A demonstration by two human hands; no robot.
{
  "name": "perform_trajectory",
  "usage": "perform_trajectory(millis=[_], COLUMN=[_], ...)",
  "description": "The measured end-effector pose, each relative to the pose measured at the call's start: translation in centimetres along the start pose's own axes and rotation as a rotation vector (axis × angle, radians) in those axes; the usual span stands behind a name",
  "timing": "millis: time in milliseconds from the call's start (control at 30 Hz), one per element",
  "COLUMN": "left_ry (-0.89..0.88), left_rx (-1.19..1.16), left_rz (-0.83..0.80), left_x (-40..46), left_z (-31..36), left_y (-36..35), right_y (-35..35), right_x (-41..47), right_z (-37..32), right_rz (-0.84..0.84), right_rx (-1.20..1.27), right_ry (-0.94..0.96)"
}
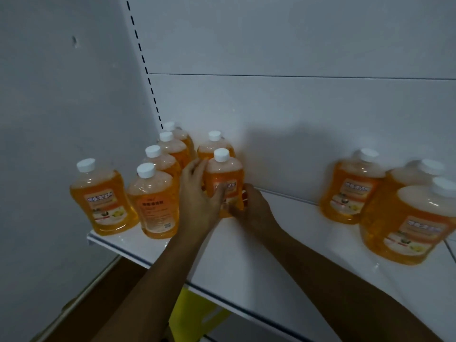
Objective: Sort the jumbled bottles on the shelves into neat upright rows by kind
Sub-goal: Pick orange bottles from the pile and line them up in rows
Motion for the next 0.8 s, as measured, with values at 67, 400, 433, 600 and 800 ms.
perform_trajectory(millis=[67,400,433,600,800], left_ry=[-0.012,-0.060,-0.081,-0.112,-0.122], left_rx=[-0.102,-0.365,-0.369,-0.478,-0.538], left_rz=[-0.073,-0.393,-0.420,-0.514,-0.567], left_x=[0.0,-0.1,-0.3,-0.9,-1.2], left_z=[0.5,6.7,7.6,10.9,11.9], left_y=[-0.9,-10.4,-11.4,-15.5,-18.3], right_y=[1.1,9.4,10.3,13.6,14.2], right_x=[-1.1,-10.6,-11.7,-15.7,-18.4], right_z=[0.7,4.6,4.7,4.9,4.6], right_rz=[0.035,0.362,0.399,0.476,0.470], right_rx=[-0.046,-0.143,-0.179,-0.394,-0.555], right_ry=[-0.026,-0.195,-0.193,-0.282,-0.341])
Point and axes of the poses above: each hand's wrist, its own x-axis towards the middle knuckle, its own y-axis out of the back of the hand, z = x × y, the point moved 9 cm from there along x, towards the middle knuckle, and after that the axes turned 9 degrees about -z, right-handed, at the moved point
